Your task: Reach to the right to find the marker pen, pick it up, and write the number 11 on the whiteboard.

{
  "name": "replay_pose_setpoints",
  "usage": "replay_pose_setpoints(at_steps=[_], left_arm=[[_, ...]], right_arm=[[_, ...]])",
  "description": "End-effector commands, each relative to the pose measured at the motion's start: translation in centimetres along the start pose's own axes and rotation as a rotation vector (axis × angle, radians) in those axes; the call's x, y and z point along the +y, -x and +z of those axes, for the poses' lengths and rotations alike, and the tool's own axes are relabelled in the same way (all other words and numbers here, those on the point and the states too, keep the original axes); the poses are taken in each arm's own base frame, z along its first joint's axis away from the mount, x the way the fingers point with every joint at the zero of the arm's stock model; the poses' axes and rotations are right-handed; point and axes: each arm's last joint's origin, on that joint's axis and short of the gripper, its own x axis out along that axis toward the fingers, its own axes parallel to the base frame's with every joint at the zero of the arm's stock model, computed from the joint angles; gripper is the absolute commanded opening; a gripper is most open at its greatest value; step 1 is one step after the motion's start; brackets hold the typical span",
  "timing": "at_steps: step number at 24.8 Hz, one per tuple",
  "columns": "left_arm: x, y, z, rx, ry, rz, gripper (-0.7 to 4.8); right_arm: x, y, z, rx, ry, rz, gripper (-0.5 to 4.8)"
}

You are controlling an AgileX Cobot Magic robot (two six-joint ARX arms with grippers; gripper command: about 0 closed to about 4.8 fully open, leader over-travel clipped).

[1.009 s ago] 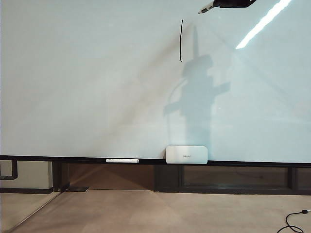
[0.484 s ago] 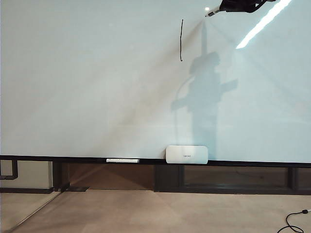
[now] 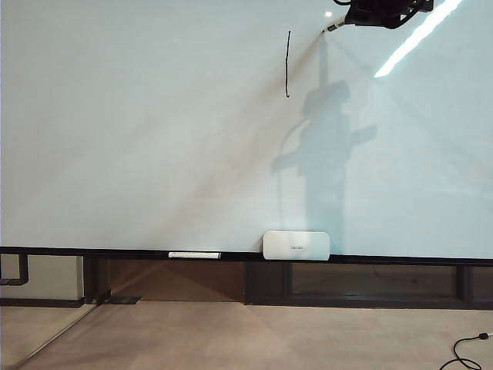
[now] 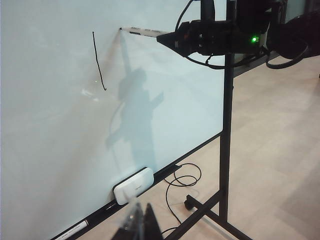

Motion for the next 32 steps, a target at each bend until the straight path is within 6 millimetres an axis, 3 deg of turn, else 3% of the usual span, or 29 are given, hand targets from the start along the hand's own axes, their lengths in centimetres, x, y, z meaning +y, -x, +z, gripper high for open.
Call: replay_pose_setpoints(at_steps=[1,13,22,32], left_arm=[[-0.1,0.1,0.4,-0.022,-0.013,-0.019,-0.05],[-0.1,0.1,0.2,-0.010,0.005,-0.030,-0.05],[-0.1,0.1,0.2,-0.011,0.002,-0.030,-0.05],[-0.1,0.1,0.2,-0.010,0.005,-0.031,-0.05]], right_arm=[[0.1,0.0,0.4,-0.031,-0.002,0.005,-0.01],[-0.1,-0.2,-1.4,0.099,-0.007,-0.010,-0.01],[-0.3,-0.3,-6.0,0.215,-0.013,-0.021,-0.01],[-0.1,-0.4,-5.6,0.166,-0.009,-0.022,-0.02]])
